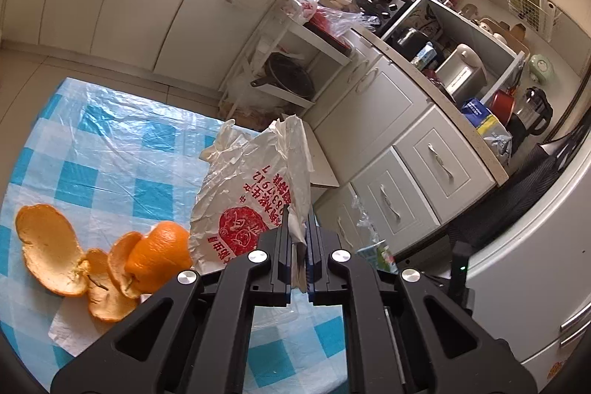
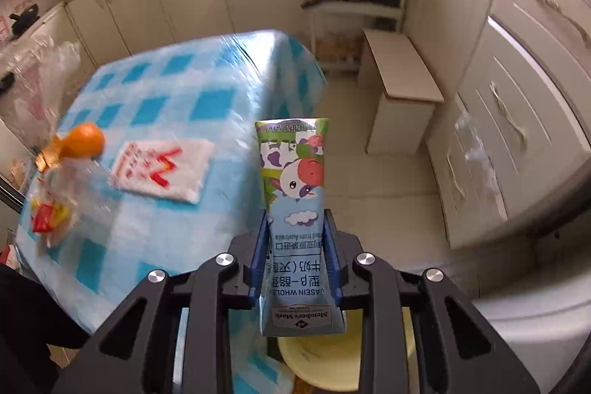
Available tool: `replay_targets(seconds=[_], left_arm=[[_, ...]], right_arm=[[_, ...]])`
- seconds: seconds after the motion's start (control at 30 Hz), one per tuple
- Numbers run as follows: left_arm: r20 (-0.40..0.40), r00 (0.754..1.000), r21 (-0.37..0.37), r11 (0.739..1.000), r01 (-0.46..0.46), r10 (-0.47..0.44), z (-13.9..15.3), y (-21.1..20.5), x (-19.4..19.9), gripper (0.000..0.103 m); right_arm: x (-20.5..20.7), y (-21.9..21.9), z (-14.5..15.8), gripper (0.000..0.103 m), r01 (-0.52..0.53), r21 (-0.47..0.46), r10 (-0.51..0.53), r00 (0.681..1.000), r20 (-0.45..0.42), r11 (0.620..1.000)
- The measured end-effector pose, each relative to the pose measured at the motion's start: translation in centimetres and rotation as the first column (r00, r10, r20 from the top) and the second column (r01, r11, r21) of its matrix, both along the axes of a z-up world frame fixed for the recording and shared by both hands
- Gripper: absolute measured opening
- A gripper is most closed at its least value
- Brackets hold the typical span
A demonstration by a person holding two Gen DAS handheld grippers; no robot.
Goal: Collect trash
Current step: 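Carry the carton into the yellow bin and open the right tool while the left tool carries the bag, then move the white bag over the yellow bin and open the left tool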
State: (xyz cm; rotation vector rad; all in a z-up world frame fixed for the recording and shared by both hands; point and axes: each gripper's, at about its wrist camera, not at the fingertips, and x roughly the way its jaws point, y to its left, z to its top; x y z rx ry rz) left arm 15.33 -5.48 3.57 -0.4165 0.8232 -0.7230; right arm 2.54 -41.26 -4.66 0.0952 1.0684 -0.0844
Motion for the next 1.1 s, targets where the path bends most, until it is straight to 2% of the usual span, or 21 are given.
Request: replay_targets(seconds=[0.1, 0.23, 0.3, 0.33, 0.37, 0.47, 0.53, 0.6, 0.67, 0.8, 0.87, 0.93, 1.07, 1.1], left_arm=[[0.012, 0.999, -0.027, 0.998, 0.050, -0.050, 0.8, -1.8, -1.6, 0.005], [0.031, 0.992, -0.042, 0.991, 0.123, -0.122, 1.6, -4.5, -4.2, 0.005], [0.046, 0.987, -0.026, 0.988, 0.155, -0.154, 1.9, -6.1, -5.6, 0.005], [0.047, 0.985, -0.022, 0.985, 0.168, -0.167, 2.0, -6.8, -6.0, 0.005], [0.047, 0.982, -0.017, 0.983, 0.182, -0.181, 2.0, -7.6, -6.6, 0.005], [0.017, 0.974, -0.019, 0.974, 0.225, -0.225, 1.4, -10.3, -8.4, 0.005], [-0.004, 0.967, -0.020, 0.967, 0.254, -0.254, 0.6, -12.2, -9.7, 0.005], [-0.031, 0.956, -0.016, 0.956, 0.292, -0.292, -0.6, -14.7, -11.2, 0.005], [-0.060, 0.944, -0.019, 0.946, 0.323, -0.323, -1.9, -17.0, -12.4, 0.005], [-0.135, 0.921, -0.018, 0.930, 0.367, -0.366, -5.3, -22.2, -14.5, 0.006], [-0.178, 0.908, -0.013, 0.924, 0.383, -0.379, -7.2, -24.5, -15.0, 0.005], [-0.218, 0.896, 0.002, 0.918, 0.397, -0.387, -9.2, -26.7, -15.4, 0.005], [-0.306, 0.876, 0.039, 0.914, 0.404, -0.374, -13.2, -30.1, -15.7, 0.006], [-0.326, 0.870, 0.050, 0.913, 0.405, -0.369, -14.0, -30.6, -15.7, 0.009]], right_arm=[[-1.9, -1.8, -4.0, 0.029, 0.028, 0.000, -0.028, 0.989, -0.143, 1.000], [-3.8, -3.5, -7.9, 0.029, 0.039, 0.010, -0.035, 0.964, -0.265, 0.999], [-4.3, -4.0, -9.1, 0.035, 0.046, 0.012, -0.040, 0.954, -0.298, 0.999], [-4.5, -4.3, -9.2, 0.043, 0.054, 0.009, -0.049, 0.951, -0.306, 0.999], [-5.1, -4.7, -9.2, 0.045, 0.062, 0.004, -0.058, 0.952, -0.301, 0.998], [-6.1, -6.1, -7.4, 0.057, 0.125, 0.009, -0.119, 0.965, -0.234, 0.992], [-6.7, -6.9, -4.8, 0.062, 0.187, -0.012, -0.187, 0.972, -0.141, 0.982], [-7.5, -7.5, -1.5, 0.066, 0.251, -0.017, -0.251, 0.968, -0.014, 0.968], [-8.6, -8.1, 1.7, 0.073, 0.307, 0.015, -0.307, 0.944, 0.125, 0.952], [-11.1, -8.7, 6.5, 0.078, 0.369, 0.084, -0.375, 0.864, 0.337, 0.926], [-11.6, -9.1, 7.8, 0.081, 0.374, 0.131, -0.395, 0.829, 0.396, 0.918], [-11.9, -9.5, 8.4, 0.081, 0.369, 0.167, -0.405, 0.811, 0.422, 0.914], [-11.7, -10.0, 9.0, 0.081, 0.350, 0.207, -0.407, 0.805, 0.433, 0.913], [-11.3, -9.9, 9.0, 0.081, 0.346, 0.208, -0.403, 0.806, 0.433, 0.915]])
